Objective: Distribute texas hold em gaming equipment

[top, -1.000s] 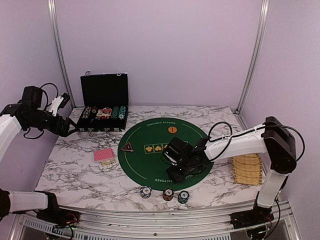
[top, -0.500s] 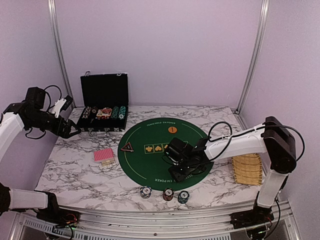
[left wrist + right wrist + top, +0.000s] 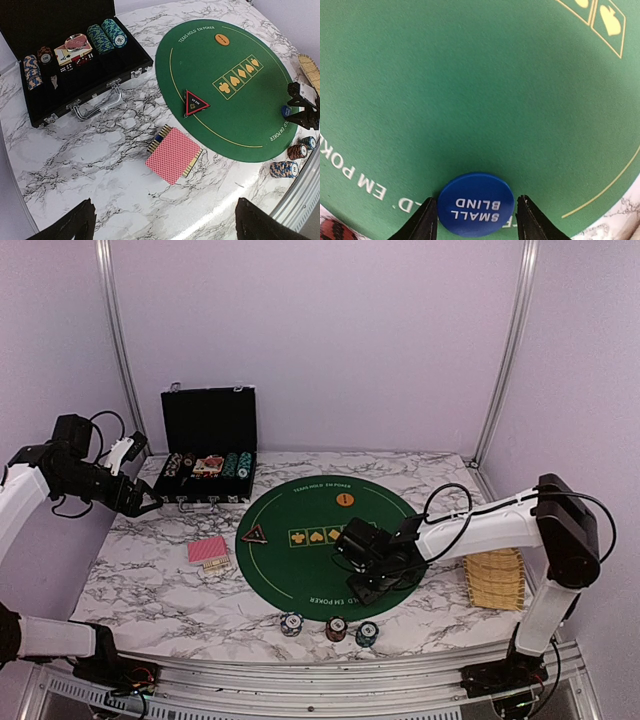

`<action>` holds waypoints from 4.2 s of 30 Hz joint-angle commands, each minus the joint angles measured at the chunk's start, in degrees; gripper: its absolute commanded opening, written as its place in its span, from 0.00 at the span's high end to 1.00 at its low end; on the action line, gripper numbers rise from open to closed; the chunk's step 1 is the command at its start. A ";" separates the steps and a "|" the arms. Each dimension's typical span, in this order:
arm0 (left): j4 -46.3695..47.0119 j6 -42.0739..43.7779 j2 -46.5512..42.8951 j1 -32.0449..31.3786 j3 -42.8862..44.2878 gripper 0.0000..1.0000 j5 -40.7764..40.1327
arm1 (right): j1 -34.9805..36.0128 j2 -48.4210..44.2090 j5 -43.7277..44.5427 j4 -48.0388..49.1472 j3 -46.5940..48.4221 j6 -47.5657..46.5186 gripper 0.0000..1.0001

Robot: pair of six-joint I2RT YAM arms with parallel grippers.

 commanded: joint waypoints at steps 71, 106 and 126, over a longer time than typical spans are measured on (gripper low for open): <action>-3.61 0.99 -0.75 -0.57 3.30 0.01 -0.83 | 13.62 14.83 -16.80 -9.15 30.12 -10.60 0.25; -3.78 1.73 -1.00 -0.61 3.65 0.01 -1.99 | 13.19 14.04 -18.92 -9.66 28.41 -11.20 0.35; -3.87 1.91 -0.90 -0.61 3.82 0.01 -1.99 | 13.19 13.72 -19.27 -10.31 27.58 -11.68 0.39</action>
